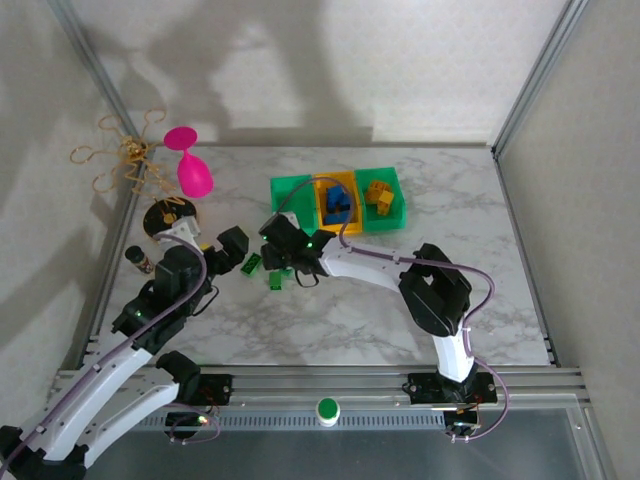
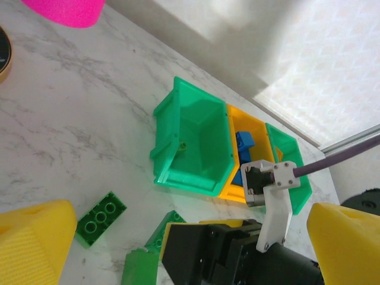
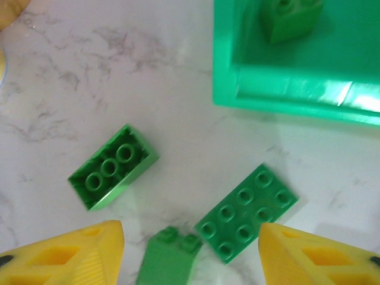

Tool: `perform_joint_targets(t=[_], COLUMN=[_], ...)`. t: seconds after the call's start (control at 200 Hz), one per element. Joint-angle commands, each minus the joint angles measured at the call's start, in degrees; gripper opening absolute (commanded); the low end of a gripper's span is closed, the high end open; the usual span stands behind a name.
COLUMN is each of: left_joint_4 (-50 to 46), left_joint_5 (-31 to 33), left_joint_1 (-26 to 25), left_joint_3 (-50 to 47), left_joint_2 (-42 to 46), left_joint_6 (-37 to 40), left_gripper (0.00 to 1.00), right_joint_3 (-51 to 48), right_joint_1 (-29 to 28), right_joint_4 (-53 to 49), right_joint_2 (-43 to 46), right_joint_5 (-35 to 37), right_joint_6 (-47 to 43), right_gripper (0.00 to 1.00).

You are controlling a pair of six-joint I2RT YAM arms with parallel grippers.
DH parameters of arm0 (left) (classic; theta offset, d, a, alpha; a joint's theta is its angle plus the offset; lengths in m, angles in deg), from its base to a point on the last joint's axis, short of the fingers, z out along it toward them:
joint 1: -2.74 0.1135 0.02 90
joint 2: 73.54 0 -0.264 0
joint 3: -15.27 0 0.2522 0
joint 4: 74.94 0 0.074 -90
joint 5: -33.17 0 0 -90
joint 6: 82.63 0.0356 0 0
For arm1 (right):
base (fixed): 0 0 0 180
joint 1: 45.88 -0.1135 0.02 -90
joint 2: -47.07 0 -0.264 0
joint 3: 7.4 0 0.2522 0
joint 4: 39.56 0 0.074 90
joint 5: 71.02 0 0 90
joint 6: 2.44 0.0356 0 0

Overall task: Sort the legos into containers by color
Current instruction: Pick up the lego from the center of the table.

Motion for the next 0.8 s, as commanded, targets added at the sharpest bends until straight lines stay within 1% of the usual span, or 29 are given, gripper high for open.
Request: perform_joint_targets(t=[0.0,0.115,0.185,0.345,0.461,0.716,0.796], left_joint_4=[-4.0,-5.5,-6.0,-6.9,-7.0,-7.2,-7.5], left_joint_5=[1.5,1.7,1.8,2.0,1.9,1.7,2.0], left_joint_1=[0.6,0.6,0.6,0.6,0.6,0.6,0.6], left_joint_3=[-1.0,-1.0,-1.0,-1.0,-1.3,-1.3,-1.2], left_joint_2=[2.0,3.5,4.2,5.2,5.6,5.9,6.3], left_joint_6=[-1.2,-1.5,-1.6,-2.0,-2.1,-2.3,-2.1], left_gripper=[1.00,1.00,1.00,1.00,1.00,1.00,1.00], right_joint_3=[-0.3,-0.4,0.1,2.5,2.4,4.7,5.4], right_joint_1=[-2.5,-4.3,-5.2,-6.6,-6.7,-6.7,-6.7], right_joint_4=[-1.7,-2.0,-1.5,-6.5,-7.2,-7.5,-7.8], right_joint_2=[-0.7,-2.4,-3.5,-6.1,-7.2,-9.9,-10.4], right_joint_5=[1.9,1.6,0.9,6.2,7.5,7.7,7.9], right_joint_6=[7.7,12.5,13.3,14.8,14.8,13.3,12.8], right_gripper=[0.63,0.63,0.63,0.63,0.62,0.51,0.46])
